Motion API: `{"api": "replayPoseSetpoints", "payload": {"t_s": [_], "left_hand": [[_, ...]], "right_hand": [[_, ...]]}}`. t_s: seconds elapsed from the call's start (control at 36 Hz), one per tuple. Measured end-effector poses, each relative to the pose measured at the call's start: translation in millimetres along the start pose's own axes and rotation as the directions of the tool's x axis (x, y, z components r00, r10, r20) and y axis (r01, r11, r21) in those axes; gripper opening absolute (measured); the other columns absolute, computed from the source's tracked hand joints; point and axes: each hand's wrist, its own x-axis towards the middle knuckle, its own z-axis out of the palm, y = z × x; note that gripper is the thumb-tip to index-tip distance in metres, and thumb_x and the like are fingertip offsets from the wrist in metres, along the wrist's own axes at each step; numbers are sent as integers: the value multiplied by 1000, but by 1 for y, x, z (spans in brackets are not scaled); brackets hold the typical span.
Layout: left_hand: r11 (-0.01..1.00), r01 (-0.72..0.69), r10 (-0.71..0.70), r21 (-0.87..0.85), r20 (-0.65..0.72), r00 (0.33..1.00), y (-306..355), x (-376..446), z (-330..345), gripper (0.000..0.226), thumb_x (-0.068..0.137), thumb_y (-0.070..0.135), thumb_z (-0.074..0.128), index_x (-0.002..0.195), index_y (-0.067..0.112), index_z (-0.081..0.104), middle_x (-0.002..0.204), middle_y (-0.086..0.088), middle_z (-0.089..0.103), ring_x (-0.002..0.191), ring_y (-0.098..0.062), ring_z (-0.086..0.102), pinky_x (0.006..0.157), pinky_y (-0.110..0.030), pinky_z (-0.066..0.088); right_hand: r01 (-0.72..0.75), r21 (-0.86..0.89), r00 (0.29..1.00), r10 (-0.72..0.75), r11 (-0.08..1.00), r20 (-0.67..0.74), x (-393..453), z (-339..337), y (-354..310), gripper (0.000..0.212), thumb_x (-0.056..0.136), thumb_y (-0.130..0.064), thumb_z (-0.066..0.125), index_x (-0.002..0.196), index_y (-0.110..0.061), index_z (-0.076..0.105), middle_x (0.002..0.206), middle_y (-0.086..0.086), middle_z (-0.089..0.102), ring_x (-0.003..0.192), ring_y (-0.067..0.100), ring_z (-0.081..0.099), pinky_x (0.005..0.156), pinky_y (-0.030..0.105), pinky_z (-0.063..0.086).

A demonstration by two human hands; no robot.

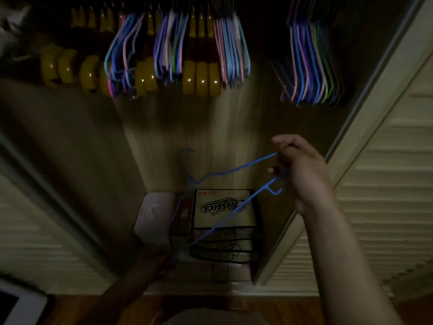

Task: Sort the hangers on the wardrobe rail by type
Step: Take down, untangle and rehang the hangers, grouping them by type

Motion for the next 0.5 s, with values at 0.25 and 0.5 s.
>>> {"api": "replayPoseSetpoints", "payload": {"t_s": [0.25,0.5], "left_hand": [[896,-52,170,-441,232,958,20,-39,-81,48,44,33,100,77,12,72,92,-23,73,74,-38,74,68,-47,61],[954,-197,207,-228,18,978,68,-72,-83,29,103,25,41,83,4,48,96,-34,70,72,-40,74,58,-40,61]], "right_hand": [[-300,168,954,293,939,65,23,-27,65,25,100,-6,40,99,-15,63,56,-5,45,52,7,46,58,23,48],[-355,-719,892,446,598,-70,13,-39,158,6,95,-12,58,94,-7,61,97,13,63,93,29,62,83,39,50]]}}
